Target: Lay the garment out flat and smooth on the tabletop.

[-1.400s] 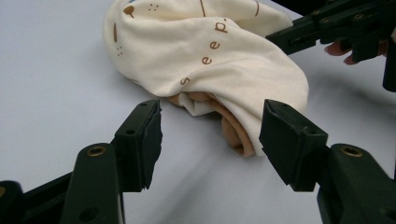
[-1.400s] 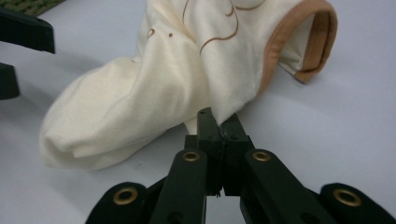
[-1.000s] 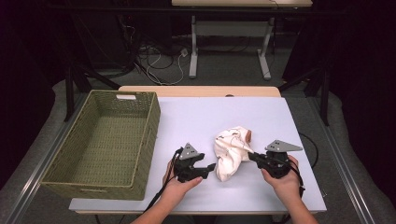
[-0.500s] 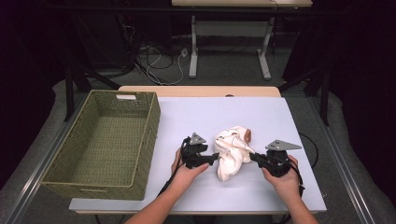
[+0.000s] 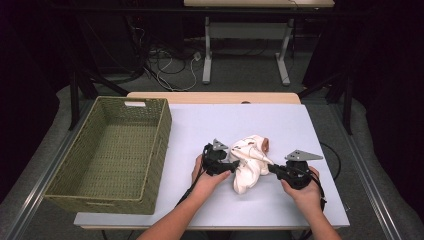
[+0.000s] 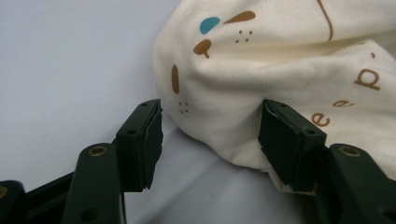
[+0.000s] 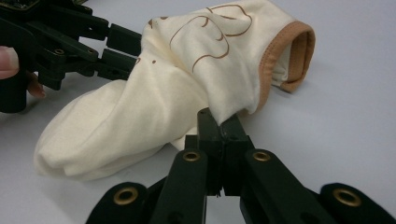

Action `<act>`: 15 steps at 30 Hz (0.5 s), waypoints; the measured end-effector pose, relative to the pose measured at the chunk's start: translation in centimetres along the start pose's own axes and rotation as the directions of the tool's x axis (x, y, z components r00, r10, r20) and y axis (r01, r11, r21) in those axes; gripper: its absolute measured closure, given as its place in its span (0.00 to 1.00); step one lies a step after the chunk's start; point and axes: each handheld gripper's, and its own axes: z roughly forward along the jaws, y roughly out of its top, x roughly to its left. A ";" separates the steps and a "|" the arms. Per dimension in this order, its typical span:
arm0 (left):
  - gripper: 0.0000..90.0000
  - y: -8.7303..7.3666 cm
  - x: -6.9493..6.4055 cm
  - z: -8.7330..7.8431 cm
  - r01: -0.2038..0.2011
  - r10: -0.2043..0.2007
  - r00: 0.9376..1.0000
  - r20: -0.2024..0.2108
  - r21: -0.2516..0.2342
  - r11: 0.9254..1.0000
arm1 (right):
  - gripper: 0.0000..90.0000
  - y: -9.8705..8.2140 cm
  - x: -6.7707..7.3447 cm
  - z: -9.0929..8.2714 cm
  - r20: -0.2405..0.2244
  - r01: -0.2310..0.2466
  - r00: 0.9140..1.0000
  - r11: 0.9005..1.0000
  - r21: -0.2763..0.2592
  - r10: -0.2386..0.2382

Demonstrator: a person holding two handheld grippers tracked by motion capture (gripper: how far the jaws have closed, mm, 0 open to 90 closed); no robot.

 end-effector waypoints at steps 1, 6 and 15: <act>0.44 0.1 -0.1 0.2 0.002 -0.002 1.000 -0.002 0.005 1.000 | 0.99 0.0 0.0 0.0 -0.001 -0.004 1.000 1.000 0.005 0.004; 0.48 0.3 -0.4 0.9 -0.009 0.009 1.000 -0.009 0.027 1.000 | 0.99 -0.1 -0.1 0.1 0.003 -0.006 1.000 1.000 0.006 0.006; 0.76 0.2 -0.5 1.1 -0.040 0.041 0.999 -0.027 0.049 0.998 | 0.99 -0.2 -0.2 0.2 0.005 -0.008 1.000 1.000 0.018 0.008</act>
